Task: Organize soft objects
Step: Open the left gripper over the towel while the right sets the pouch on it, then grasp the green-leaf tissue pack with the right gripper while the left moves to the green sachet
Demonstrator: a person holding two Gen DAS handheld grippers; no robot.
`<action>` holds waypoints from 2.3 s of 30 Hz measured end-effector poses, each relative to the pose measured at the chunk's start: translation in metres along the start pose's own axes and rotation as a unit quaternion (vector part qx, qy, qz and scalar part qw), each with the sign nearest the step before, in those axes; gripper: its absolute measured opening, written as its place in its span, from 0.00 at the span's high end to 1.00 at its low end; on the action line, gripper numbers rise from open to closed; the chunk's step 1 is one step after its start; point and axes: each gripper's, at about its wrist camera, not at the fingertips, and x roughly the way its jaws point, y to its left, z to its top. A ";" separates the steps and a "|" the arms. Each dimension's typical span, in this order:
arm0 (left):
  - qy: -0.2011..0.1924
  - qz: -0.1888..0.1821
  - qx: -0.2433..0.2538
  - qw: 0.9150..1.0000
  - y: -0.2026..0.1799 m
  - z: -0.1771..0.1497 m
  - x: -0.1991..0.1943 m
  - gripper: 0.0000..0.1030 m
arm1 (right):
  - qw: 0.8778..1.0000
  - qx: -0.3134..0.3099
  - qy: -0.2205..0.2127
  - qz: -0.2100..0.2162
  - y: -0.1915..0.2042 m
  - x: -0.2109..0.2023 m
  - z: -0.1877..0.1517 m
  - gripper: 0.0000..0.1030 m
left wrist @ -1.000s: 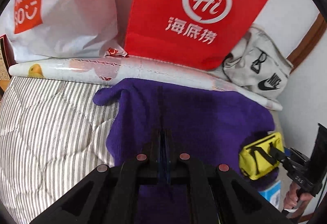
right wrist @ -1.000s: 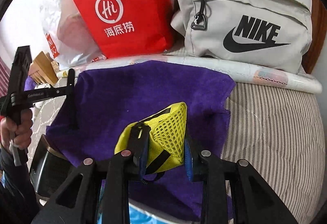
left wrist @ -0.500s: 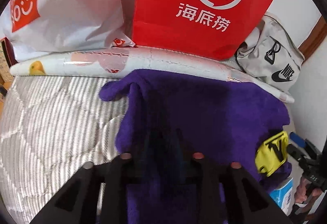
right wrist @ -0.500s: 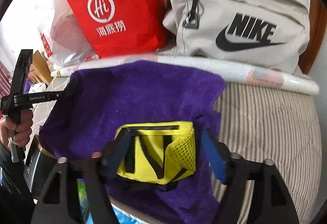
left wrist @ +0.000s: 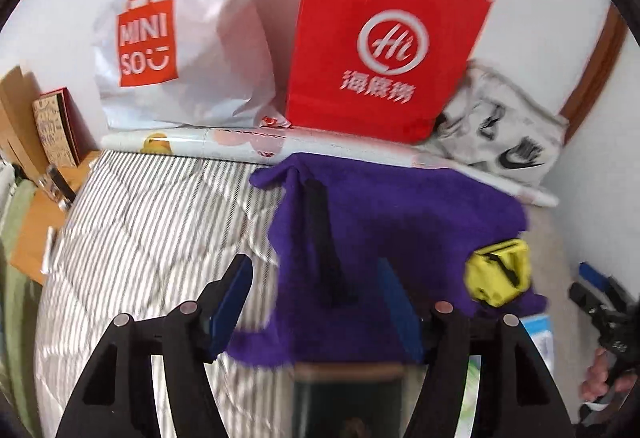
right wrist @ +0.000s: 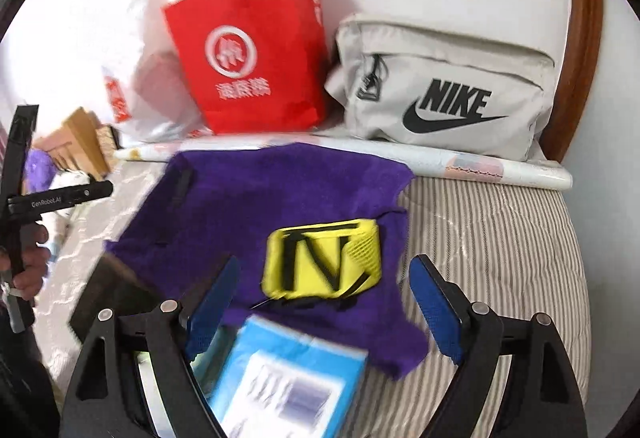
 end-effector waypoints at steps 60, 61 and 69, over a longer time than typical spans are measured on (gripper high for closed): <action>0.032 -0.115 0.075 0.990 -0.046 -0.231 -0.091 0.38 | 0.997 -0.024 0.031 0.072 0.080 -0.112 -0.153 0.47; 0.033 -0.114 0.082 0.989 -0.049 -0.234 -0.092 0.38 | 0.997 -0.020 0.031 0.072 0.077 -0.113 -0.158 0.47; 0.044 -0.106 0.167 0.979 -0.082 -0.261 -0.073 0.33 | 0.996 0.022 0.041 0.069 0.048 -0.117 -0.193 0.47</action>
